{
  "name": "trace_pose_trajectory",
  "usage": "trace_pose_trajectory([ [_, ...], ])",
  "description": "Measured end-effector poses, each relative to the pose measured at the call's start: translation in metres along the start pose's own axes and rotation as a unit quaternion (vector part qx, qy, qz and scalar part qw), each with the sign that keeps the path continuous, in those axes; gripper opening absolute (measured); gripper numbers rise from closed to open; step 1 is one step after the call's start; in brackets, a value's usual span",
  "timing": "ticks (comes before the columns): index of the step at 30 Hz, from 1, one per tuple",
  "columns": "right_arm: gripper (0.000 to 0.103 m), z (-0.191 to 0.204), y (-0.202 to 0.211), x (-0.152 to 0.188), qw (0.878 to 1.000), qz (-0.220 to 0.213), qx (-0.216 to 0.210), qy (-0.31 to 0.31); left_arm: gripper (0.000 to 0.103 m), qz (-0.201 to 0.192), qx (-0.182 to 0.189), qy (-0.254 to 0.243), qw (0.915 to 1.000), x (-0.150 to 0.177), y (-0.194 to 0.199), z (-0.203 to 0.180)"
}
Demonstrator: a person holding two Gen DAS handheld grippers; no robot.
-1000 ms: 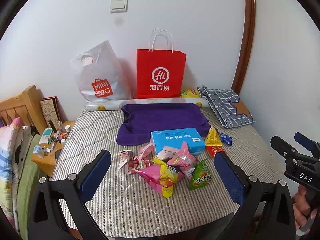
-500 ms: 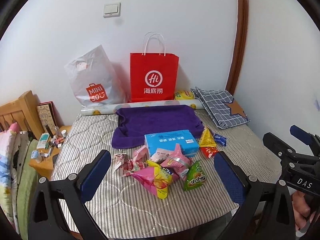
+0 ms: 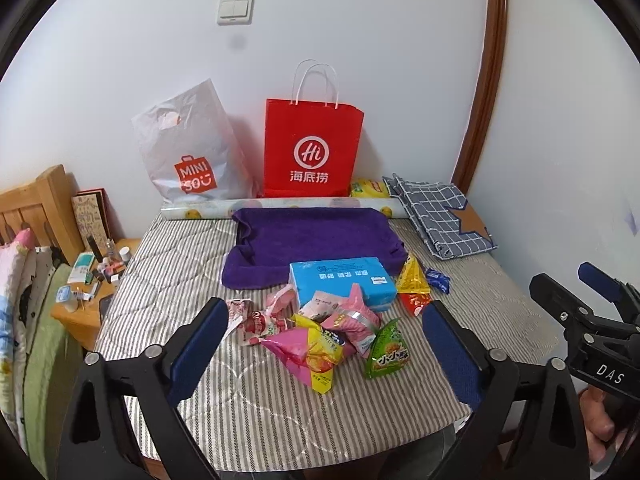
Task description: Organize snacks
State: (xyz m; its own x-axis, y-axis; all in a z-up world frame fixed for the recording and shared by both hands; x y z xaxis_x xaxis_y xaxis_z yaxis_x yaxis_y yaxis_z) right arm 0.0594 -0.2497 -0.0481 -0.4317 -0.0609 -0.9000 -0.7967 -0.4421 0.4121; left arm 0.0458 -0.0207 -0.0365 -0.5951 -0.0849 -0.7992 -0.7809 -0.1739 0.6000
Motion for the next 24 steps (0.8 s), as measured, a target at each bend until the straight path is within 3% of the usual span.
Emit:
trace_pose_trajectory([
  [6, 0.103, -0.0019, -0.0033, 0.0021, 1.000, 0.003, -0.005, -0.010, 0.097, 0.012, 0.006, 0.012, 0.9998, 0.0031, -0.0045, 0.0057],
  [12, 0.103, -0.0015, -0.0036, 0.0018, 1.000, 0.002, -0.006, -0.011, 0.097, 0.005, -0.020, 0.000, 0.9998, 0.0036, -0.0059, 0.0076],
  [24, 0.103, -0.0026, -0.0085, 0.0035, 1.000, 0.008, -0.005, -0.016, 0.100, 0.016, -0.005, 0.013, 0.9998, 0.0029, -0.0063, 0.0082],
])
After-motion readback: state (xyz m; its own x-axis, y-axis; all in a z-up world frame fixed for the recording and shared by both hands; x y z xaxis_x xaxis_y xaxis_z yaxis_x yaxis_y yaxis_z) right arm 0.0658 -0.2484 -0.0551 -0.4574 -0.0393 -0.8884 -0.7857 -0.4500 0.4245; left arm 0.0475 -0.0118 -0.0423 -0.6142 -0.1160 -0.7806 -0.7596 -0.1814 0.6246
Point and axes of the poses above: each gripper's, at about its wrist camera, not at the fingertips, and y roughly against the way its jaws point, z to its left, x to its underside, the point moved 7 cm from there along -y, roughly the way its jaws point, and after that the axes turned 14 degrees about -x, right-handed, at the moved point
